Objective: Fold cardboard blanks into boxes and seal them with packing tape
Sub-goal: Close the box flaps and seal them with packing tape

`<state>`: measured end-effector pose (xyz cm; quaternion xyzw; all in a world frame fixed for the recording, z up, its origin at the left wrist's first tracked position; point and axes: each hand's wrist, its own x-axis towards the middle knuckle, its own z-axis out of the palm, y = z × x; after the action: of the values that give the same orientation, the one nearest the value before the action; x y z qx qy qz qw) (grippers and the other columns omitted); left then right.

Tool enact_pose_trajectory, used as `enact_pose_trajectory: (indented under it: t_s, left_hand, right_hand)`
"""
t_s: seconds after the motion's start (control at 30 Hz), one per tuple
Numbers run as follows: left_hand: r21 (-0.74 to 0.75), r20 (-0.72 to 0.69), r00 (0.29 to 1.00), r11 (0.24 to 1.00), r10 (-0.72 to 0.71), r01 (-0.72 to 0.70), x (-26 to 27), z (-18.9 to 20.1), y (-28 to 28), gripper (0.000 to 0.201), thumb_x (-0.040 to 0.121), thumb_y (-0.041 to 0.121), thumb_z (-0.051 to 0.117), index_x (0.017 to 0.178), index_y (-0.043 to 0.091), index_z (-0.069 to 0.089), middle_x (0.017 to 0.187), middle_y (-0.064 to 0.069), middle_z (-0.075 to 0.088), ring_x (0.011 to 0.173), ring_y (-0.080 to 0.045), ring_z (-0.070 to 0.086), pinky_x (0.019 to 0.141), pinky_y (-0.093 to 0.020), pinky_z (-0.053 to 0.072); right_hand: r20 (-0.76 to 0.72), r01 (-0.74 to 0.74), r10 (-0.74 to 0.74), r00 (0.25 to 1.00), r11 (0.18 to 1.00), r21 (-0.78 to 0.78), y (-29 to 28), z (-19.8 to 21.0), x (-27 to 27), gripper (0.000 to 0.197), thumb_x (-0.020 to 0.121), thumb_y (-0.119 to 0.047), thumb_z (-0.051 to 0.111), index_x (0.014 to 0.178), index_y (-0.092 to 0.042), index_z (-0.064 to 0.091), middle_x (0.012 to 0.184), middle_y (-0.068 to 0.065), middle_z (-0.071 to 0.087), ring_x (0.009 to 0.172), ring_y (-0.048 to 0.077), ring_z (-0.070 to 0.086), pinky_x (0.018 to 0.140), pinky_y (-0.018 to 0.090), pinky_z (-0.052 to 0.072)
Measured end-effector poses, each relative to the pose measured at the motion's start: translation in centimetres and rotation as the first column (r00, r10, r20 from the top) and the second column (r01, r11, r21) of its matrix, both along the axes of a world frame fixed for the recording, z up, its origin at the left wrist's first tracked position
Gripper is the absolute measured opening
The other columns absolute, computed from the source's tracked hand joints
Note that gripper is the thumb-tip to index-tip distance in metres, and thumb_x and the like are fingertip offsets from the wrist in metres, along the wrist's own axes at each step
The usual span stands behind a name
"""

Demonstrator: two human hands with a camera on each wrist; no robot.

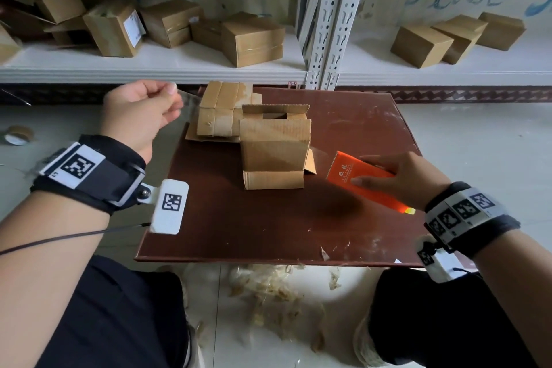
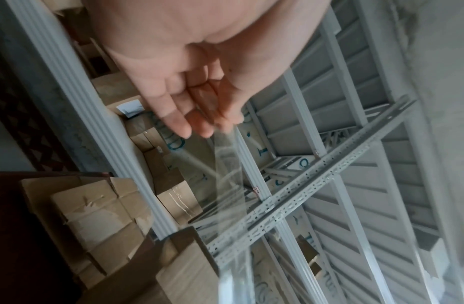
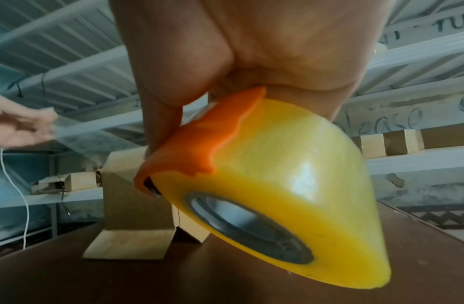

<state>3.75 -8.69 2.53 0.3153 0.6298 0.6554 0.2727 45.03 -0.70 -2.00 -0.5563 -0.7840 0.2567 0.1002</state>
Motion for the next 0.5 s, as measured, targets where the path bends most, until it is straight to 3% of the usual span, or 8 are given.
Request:
enact_pose_trajectory:
  t_s: [0.1, 0.2, 0.33, 0.43, 0.5]
  left_hand:
    - [0.033, 0.052, 0.994, 0.995, -0.096, 0.094, 1.7, 0.4, -0.5, 0.007, 0.101, 0.010, 0.066, 0.095, 0.013, 0.067, 0.086, -0.004, 0.070, 0.091, -0.017, 0.074, 0.094, -0.038, 0.061]
    - [0.078, 0.060, 0.982, 0.982, -0.178, 0.173, 3.2, 1.0, -1.2, 0.007, 0.101, 0.008, 0.065, 0.095, 0.011, 0.066, 0.082, -0.003, 0.072, 0.089, -0.022, 0.075, 0.090, -0.039, 0.061]
    - [0.124, -0.029, 0.946, 0.938, -0.324, 0.325, 5.5, 1.9, -2.2, 0.006, 0.098, 0.006, 0.065, 0.094, 0.010, 0.066, 0.077, -0.001, 0.073, 0.083, -0.023, 0.074, 0.085, -0.034, 0.061]
    - [0.143, -0.077, 0.894, 0.882, -0.442, 0.449, 7.5, 2.6, -3.2, 0.007, 0.087, 0.012, 0.069, 0.092, 0.008, 0.066, 0.078, -0.005, 0.072, 0.081, -0.020, 0.075, 0.081, -0.028, 0.062]
    - [0.135, -0.106, 0.854, 0.844, -0.509, 0.519, 8.6, 2.6, -3.6, 0.010, 0.083, 0.014, 0.071, 0.091, 0.008, 0.067, 0.081, -0.010, 0.072, 0.083, -0.024, 0.075, 0.084, -0.033, 0.063]
  right_hand:
    - [0.095, 0.051, -0.049, 0.994, 0.999, -0.019, 0.9, -1.6, -0.5, 0.061, 0.082, -0.071, 0.071, 0.137, -0.045, 0.066, 0.114, -0.013, 0.072, 0.094, 0.013, 0.064, 0.074, 0.025, 0.047]
    - [0.124, 0.102, -0.102, 0.987, 0.995, 0.002, 1.6, -2.5, -1.0, 0.061, 0.084, -0.070, 0.071, 0.138, -0.043, 0.064, 0.127, -0.011, 0.071, 0.099, 0.014, 0.061, 0.084, 0.031, 0.051]
    - [0.138, 0.156, -0.155, 0.978, 0.988, 0.000, 2.4, -3.2, -1.5, 0.051, 0.085, -0.074, 0.065, 0.130, -0.050, 0.065, 0.107, -0.010, 0.072, 0.094, 0.019, 0.067, 0.086, 0.037, 0.057]
    - [0.161, 0.190, -0.189, 0.969, 0.982, 0.015, 2.9, -3.7, -2.1, 0.053, 0.086, -0.073, 0.063, 0.134, -0.050, 0.062, 0.110, -0.008, 0.071, 0.096, 0.021, 0.066, 0.086, 0.037, 0.056]
    - [0.173, 0.208, -0.206, 0.963, 0.978, 0.012, 3.2, -4.0, -2.4, 0.054, 0.087, -0.072, 0.062, 0.136, -0.050, 0.061, 0.108, -0.008, 0.069, 0.095, 0.022, 0.066, 0.083, 0.035, 0.055]
